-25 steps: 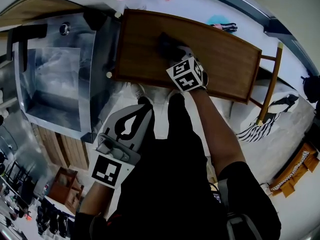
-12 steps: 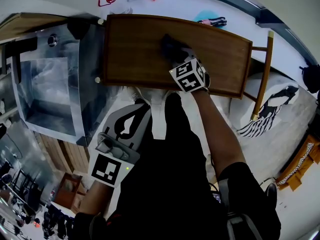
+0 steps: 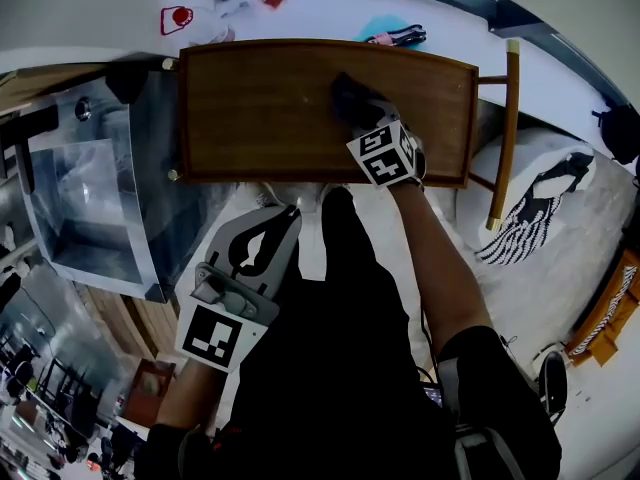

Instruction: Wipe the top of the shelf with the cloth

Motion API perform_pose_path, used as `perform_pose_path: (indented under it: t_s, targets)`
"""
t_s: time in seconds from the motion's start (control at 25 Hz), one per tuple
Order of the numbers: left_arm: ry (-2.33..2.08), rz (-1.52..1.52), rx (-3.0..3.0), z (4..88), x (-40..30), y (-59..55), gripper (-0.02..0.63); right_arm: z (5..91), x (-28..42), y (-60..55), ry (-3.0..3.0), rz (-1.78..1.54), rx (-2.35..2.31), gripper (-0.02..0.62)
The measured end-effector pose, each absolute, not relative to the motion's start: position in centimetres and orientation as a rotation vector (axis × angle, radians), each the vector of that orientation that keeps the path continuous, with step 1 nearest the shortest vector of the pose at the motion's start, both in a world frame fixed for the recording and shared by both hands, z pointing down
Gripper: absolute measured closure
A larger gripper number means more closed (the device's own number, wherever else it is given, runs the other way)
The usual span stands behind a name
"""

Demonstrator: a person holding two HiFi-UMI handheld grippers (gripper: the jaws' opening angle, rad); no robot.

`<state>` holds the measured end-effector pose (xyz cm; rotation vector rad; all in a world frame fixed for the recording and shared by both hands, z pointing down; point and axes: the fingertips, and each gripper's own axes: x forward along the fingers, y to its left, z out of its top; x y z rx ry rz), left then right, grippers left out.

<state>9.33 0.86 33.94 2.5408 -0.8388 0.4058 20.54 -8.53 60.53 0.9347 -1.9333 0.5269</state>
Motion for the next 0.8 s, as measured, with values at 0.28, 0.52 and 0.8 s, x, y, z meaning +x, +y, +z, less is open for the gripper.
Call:
perform_pose_path:
  t_s: [0.28, 0.52, 0.8]
  targets:
    - [-0.781, 0.424, 2.569, 34.0, 12.7, 1.0, 0.581, 60.6, 25.4, -7.9, -1.896, 0.547, 0.994, 0.548]
    - [-0.741, 0.427, 2.584, 33.9, 15.2, 1.0, 0.581, 60.5, 28.8, -7.5, -1.868, 0.561, 1.026, 0.548]
    - [-0.694, 0.436, 2.601, 34.0, 17.5, 0.8, 0.581, 60.6, 32.8, -7.2, -1.823, 0.588, 1.079, 0.548]
